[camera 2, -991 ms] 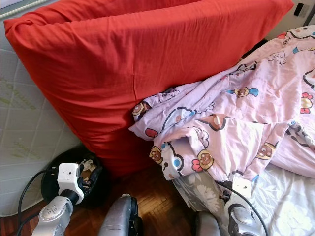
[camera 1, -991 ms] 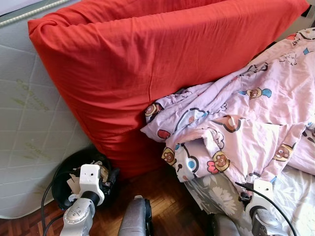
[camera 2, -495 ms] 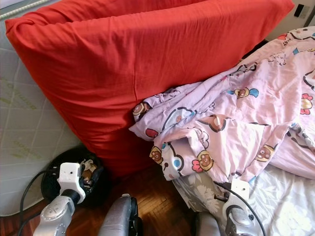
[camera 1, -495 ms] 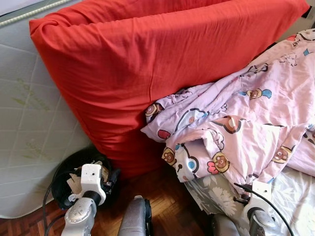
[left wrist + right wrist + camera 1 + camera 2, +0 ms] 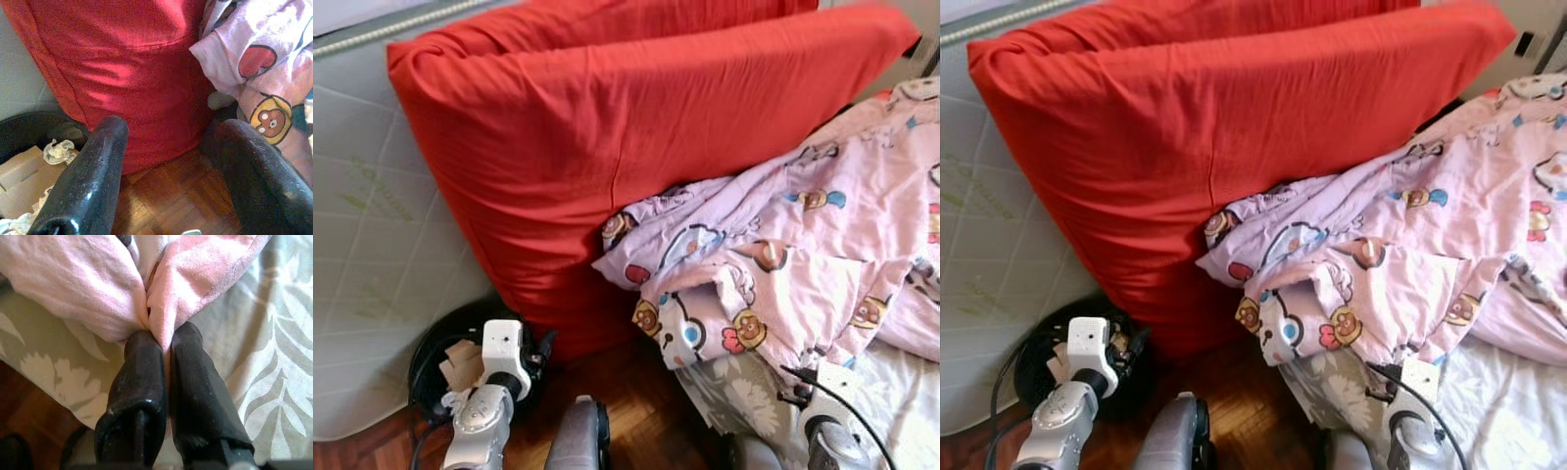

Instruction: Clean up the room

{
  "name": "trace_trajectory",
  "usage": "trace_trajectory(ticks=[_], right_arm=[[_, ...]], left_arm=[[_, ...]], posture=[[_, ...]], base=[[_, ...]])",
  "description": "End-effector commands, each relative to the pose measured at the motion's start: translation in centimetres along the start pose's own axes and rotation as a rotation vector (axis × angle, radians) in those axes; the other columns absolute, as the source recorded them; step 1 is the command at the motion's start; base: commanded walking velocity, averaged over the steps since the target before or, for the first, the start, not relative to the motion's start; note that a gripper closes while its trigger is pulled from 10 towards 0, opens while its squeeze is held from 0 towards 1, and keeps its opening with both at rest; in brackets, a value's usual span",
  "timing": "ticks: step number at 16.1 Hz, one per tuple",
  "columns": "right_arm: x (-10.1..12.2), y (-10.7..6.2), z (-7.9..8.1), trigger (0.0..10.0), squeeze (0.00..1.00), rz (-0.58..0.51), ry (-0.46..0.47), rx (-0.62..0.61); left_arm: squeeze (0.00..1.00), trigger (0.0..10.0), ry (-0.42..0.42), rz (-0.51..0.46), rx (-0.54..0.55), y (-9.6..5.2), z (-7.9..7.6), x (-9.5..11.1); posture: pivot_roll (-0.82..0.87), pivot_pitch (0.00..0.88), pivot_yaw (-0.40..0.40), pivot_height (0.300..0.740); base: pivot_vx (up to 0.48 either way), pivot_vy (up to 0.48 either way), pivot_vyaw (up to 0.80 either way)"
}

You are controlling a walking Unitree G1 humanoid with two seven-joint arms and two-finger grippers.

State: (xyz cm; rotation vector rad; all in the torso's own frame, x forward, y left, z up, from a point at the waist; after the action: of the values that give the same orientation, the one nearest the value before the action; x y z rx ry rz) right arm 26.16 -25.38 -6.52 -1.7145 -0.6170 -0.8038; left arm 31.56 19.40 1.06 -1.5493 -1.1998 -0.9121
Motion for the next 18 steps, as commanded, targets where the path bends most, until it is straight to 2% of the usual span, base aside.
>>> trace_trajectory(ticks=[1, 2, 3, 4, 5, 8, 10, 12, 14, 18], right_arm=[[0.2, -0.1, 0.4, 0.0, 0.0, -0.025, 0.008, 0.003], [0.4, -0.3, 0.9, 0.0, 0.0, -0.062, 0.006, 0.019], [0.6, -0.4, 1.3, 8.9, 0.0, -0.089, 0.002, 0.032], [0.9, -0.7, 2.0, 10.0, 0.0, -0.132, -0.027, 0.063], [1.0, -0.8, 2.2, 10.0, 0.0, -0.15, -0.032, 0.07], [2.8, -1.5, 4.3, 10.0, 0.0, -0.291, -0.039, 0.15], [3.4, -1.3, 3.4, 10.0, 0.0, -0.297, 0.012, 0.082], [3.8, -1.0, 2.7, 10.0, 0.0, -0.286, 0.069, 0.025], [4.6, -1.0, 3.0, 10.0, 0.0, -0.312, 0.084, 0.02], [4.6, -1.1, 2.5, 10.0, 0.0, -0.318, 0.076, 0.011]], left_arm=[[0.0, 10.0, -0.001, 0.006, 0.021, -0.2, 0.5, -0.4], [0.0, 10.0, -0.004, 0.007, 0.022, -0.1, 0.4, -0.4], [0.0, 10.0, -0.005, 0.006, 0.025, -0.1, 0.5, -0.5], [0.0, 10.0, -0.009, 0.004, 0.031, -0.1, 0.6, -0.6], [0.0, 10.0, -0.011, 0.004, 0.032, -0.1, 0.6, -0.7], [0.0, 10.0, -0.012, 0.012, 0.033, -0.1, 0.6, -0.9], [0.0, 10.0, -0.015, 0.014, 0.039, 0.0, 0.7, -1.0], [0.0, 10.0, -0.013, 0.014, 0.031, 0.1, 0.5, -1.0], [0.0, 10.0, -0.011, 0.021, 0.033, 0.1, 0.6, -1.1], [0.0, 10.0, -0.024, 0.052, 0.062, -0.3, 1.4, -2.0]], posture=[[0.1, 0.036, 0.07, 0.621], [0.1, 0.025, 0.063, 0.621], [0.08, 0.013, 0.054, 0.621], [0.08, 0.006, 0.055, 0.621], [0.08, 0.006, 0.055, 0.621], [0.06, 0.0, 0.057, 0.621], [0.06, 0.0, 0.062, 0.626], [0.06, 0.0, 0.069, 0.651], [0.06, 0.0, 0.071, 0.671], [0.06, 0.0, 0.069, 0.706]], base=[[0.0, 0.0, 0.0], [0.0, 0.0, 0.0], [0.0, 0.0, 0.0], [0.0, 0.0, 0.0], [0.0, 0.0, 0.0], [0.0, 0.0, 0.0], [0.0, 0.0, 0.0], [0.0, 0.0, 0.0], [0.0, 0.0, 0.0], [0.0, 0.0, 0.0]])
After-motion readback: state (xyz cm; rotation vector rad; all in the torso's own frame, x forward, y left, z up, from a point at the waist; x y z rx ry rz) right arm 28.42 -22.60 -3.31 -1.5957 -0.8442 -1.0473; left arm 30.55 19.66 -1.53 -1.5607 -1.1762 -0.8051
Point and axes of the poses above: a point about 5 cm out from each wrist's last joint towards the gripper, its own y axis pointing out of the wrist towards the gripper, its own x axis along the axis of the wrist's last joint, z = x × y, the point moved 4 cm from there along y, pointing out of the wrist towards the gripper, and after that the axes turned 14 degrees about -y, right-handed, at the moved point
